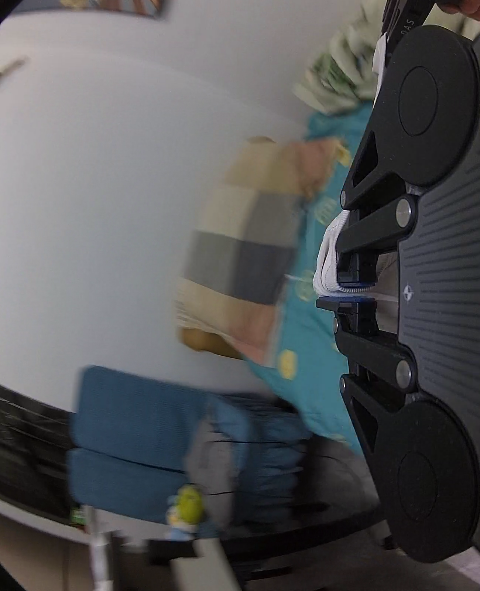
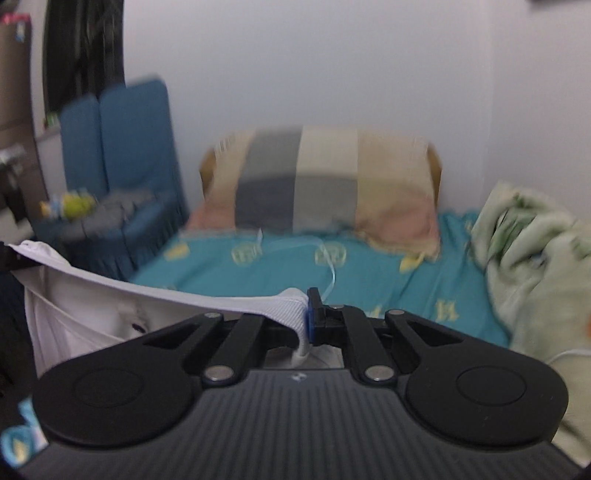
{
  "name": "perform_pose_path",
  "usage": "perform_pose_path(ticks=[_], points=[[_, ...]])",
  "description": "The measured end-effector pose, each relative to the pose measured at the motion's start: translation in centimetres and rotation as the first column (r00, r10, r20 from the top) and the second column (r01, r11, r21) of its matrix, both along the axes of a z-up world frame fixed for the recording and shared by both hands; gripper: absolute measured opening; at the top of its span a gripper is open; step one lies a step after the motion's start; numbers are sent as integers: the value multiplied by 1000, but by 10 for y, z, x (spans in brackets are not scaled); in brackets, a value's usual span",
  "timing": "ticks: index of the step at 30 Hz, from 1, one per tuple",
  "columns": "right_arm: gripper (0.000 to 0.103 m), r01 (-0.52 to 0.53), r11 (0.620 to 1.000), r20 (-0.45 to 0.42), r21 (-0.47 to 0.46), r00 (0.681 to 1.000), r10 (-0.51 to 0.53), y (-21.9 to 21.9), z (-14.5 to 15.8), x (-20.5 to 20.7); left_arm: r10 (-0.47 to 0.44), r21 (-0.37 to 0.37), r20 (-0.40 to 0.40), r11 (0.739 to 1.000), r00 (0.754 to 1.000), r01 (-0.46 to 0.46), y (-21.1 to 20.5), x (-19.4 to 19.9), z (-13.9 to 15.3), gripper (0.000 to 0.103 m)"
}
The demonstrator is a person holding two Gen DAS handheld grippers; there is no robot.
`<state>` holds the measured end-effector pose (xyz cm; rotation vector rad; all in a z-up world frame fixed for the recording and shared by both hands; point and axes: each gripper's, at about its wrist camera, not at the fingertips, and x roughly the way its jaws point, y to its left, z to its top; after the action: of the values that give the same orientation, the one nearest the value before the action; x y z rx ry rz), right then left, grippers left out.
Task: Fold clothes
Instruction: 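Lift the white T-shirt high off the bed with both grippers, then lower the shirt onto the bed and open both grippers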
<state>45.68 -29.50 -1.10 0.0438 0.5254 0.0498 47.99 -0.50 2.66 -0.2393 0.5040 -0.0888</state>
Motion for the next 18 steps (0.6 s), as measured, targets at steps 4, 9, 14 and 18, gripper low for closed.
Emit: perform_pose_path(ticks=[4,9,14,18], points=[[7,0,1000,-115,27,993,3,1,-88,51,-18,18,-95,1000,995,20,1,58,-88,6],[9,49,982,-205,181,979,-11,-17,-144,76,-43,50,-184,997,982,53,-2,109,-160,11],[22,78,949,-220,306,975,-9,-26,-158,80,-78,50,-240,995,968,92,-15,120,-182,32],[70,51,949,-237,310,971,25,-25,-146,79,-125,23,-277,990,953,136,-15,110,-164,78]])
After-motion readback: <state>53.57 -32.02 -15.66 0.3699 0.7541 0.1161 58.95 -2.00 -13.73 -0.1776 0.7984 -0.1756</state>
